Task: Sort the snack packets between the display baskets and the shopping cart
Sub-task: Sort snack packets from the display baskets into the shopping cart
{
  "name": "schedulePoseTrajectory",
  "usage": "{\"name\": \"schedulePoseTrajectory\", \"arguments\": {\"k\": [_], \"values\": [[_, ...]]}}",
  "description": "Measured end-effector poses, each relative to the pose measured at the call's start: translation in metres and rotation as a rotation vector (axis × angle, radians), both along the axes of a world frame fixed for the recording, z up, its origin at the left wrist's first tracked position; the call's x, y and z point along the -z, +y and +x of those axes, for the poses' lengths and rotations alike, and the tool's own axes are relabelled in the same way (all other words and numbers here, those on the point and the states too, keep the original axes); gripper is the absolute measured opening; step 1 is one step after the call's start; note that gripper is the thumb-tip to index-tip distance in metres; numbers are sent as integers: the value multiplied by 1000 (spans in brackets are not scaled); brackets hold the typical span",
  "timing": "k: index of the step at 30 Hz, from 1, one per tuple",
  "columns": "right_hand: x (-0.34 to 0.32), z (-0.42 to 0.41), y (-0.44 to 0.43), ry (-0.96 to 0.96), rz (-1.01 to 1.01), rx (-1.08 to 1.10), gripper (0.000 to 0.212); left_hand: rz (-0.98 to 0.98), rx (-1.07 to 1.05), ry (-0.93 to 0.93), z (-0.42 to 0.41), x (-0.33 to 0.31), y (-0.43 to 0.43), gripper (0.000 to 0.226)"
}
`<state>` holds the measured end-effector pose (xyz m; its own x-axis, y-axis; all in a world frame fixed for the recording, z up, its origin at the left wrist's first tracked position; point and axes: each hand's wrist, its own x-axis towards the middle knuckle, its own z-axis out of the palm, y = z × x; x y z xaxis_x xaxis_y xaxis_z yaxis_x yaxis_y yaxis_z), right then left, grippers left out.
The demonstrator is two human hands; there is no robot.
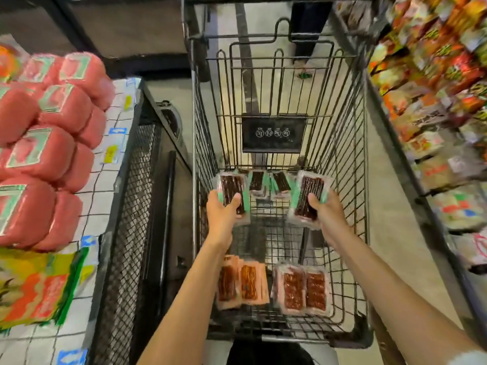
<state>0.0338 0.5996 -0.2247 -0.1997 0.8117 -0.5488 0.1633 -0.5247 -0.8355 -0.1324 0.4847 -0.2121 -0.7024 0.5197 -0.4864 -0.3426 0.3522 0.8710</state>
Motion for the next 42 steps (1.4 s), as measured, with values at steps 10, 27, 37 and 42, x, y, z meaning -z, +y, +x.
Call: {"name": "schedulePoseTrajectory", "arguments": {"k": [10,27,37,42], "values": [[170,-84,134,-434,32,-167,51,-289,46,154,-75,171,135,43],[287,-123,154,-781,181,-308,53,-604,286,265,-106,287,172,72],[266,-121,143,-834,192,-320,55,-573,264,199,-111,266,169,74],[209,-87,117,-696,317,-395,49,-522,279,309,-80,210,141,60]]}}
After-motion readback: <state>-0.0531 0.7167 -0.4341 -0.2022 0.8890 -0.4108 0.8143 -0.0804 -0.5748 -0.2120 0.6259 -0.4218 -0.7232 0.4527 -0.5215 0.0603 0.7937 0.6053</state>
